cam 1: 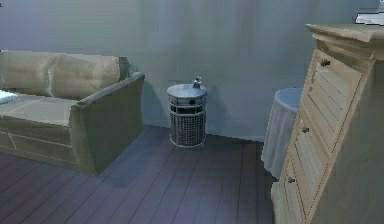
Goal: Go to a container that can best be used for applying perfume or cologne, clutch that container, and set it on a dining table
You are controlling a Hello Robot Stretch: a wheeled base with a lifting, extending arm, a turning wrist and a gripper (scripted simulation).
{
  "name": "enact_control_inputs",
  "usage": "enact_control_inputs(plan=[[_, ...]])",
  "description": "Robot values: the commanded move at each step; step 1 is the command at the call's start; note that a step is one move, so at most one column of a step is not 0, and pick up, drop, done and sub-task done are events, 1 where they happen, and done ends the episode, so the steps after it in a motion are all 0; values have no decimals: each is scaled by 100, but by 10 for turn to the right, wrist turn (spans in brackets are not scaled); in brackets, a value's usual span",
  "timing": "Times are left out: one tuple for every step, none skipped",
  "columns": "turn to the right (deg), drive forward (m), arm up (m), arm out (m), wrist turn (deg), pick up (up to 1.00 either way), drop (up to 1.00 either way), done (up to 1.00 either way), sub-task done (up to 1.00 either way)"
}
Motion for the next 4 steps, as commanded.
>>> enact_control_inputs(plan=[[0, 0, 0, 0, 180, 0, 0, 0, 0], [0, 0, -30, 0, 0, 0, 0, 0, 0], [0, 0, 0, 0, 0, 100, 0, 0, 0], [0, 0, 10, 0, 0, 0, 0, 0, 0]])
